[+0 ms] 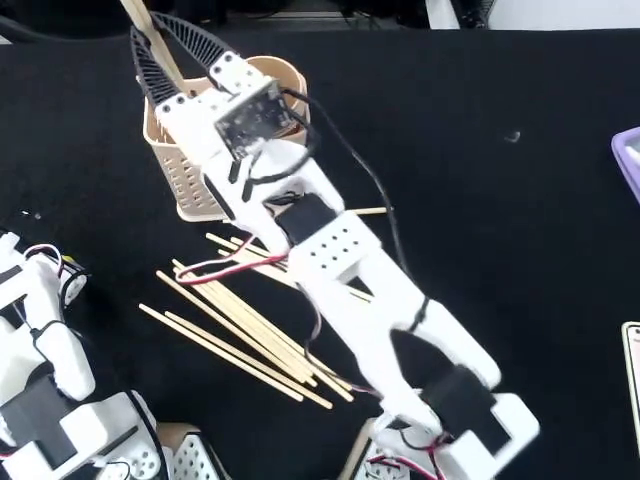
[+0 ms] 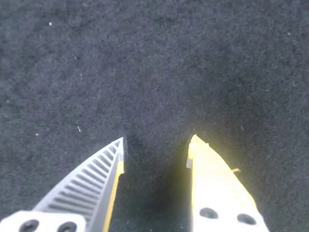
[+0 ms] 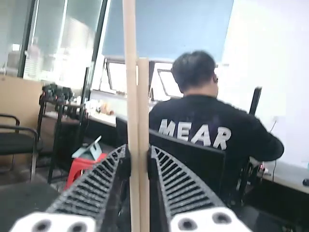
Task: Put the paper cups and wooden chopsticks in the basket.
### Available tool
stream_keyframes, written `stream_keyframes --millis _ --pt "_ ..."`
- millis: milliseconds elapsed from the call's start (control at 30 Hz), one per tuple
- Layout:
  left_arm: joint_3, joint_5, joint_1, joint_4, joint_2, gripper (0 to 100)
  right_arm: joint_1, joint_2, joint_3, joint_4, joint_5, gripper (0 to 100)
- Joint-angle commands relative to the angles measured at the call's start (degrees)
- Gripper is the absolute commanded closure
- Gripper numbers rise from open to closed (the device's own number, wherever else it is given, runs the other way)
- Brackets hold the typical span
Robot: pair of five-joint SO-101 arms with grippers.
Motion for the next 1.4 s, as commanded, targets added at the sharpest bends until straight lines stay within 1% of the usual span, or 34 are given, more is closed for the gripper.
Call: stream_keyframes --millis 0,200,333,400,667,733,767,900,1000,1133,1233,1333,1367 --pt "-1.1 0.2 0.7 0.1 -0.8 78 -0.8 1.0 -3.8 -1.4 -0.7 98.8" --pt "-1.1 0.2 0.7 0.2 -0.8 78 0.9 5.3 -3.3 -1.4 -1.5 98.8" --pt "-1.2 0.2 0.7 0.2 -0.8 78 1.7 7.3 -2.4 -1.3 -8.6 98.8" --pt "-1.2 0.2 0.7 0.2 -0.8 78 1.7 7.3 -1.4 -1.3 -10.2 98.8" --pt "-1.3 0.2 0.7 0.2 -0.8 78 1.8 7.3 3.6 -1.1 -10.0 98.5" --pt "-1.4 0.2 0.7 0.2 -0.8 78 1.8 7.3 3.4 2.2 -10.0 97.9" --pt "-1.4 0.2 0.7 0.2 -0.8 78 1.7 7.3 2.7 4.4 -10.1 95.9" --pt "-1.4 0.2 0.7 0.1 -0.8 78 1.7 7.0 -0.8 12.0 -10.4 84.8" --pt "-1.5 0.2 0.7 0.1 -0.8 78 1.7 4.5 -3.3 17.1 -10.4 85.8" --pt "-1.5 0.2 0.7 0.1 -0.8 78 1.7 -2.4 -5.7 25.2 -10.2 88.7" --pt "-1.5 0.2 0.7 0.1 -0.8 78 1.6 -9.8 -7.1 34.8 -10.4 88.8" --pt "-1.4 0.2 0.7 0.1 -0.8 78 2.2 -18.5 -8.1 47.4 -10.2 88.7" --pt "-1.3 0.2 0.7 0.2 -0.8 78 3.5 -21.7 -8.1 52.1 -10.3 88.7"
